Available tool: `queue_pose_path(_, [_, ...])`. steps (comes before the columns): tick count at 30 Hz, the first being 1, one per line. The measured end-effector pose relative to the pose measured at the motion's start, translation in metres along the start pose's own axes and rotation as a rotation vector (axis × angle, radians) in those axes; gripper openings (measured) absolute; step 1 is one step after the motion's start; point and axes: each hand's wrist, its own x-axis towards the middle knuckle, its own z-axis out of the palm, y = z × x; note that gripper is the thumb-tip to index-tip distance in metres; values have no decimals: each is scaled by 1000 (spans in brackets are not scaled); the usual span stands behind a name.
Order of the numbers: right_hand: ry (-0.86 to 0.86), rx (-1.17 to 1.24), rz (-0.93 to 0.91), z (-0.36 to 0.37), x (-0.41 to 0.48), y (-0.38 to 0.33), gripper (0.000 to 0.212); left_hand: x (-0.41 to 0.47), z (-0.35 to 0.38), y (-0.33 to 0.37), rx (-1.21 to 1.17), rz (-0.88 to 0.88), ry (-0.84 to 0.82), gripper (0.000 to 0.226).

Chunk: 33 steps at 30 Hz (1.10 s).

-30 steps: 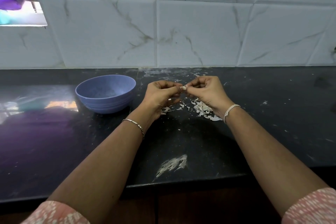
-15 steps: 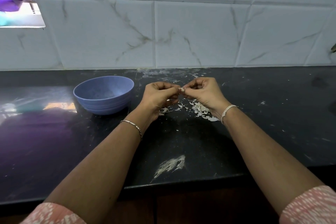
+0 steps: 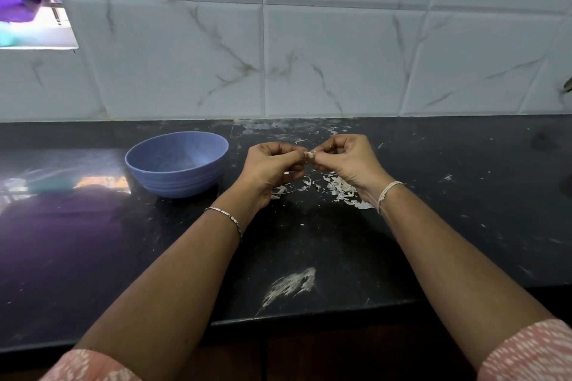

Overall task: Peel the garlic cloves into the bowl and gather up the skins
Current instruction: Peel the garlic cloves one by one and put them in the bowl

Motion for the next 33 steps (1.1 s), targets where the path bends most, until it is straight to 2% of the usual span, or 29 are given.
queue_pose_path(8, [79,-159,-87,3,4,4,12,-1,2,1,-16,-13,9,5])
queue_pose_path(13, [-2,58,39,3,1,1,14,1,-1,1,-52,-11,17,3])
queue_pose_path(17, [-27,182,107,0,-1,-2,5,2,-2,0,-58,8,9,5])
queue_pose_path(22, [-4,-2,2,4,-1,0,4,3,0,-3,8,68,3,10])
queue_pose_path(28, [46,-146,-30,6,4,7,10,3,0,-4,22,90,-13,10])
queue_pose_path(33, [26,-103,-17,7,3,7,5,2,-3,-3,-7,56,-21,13])
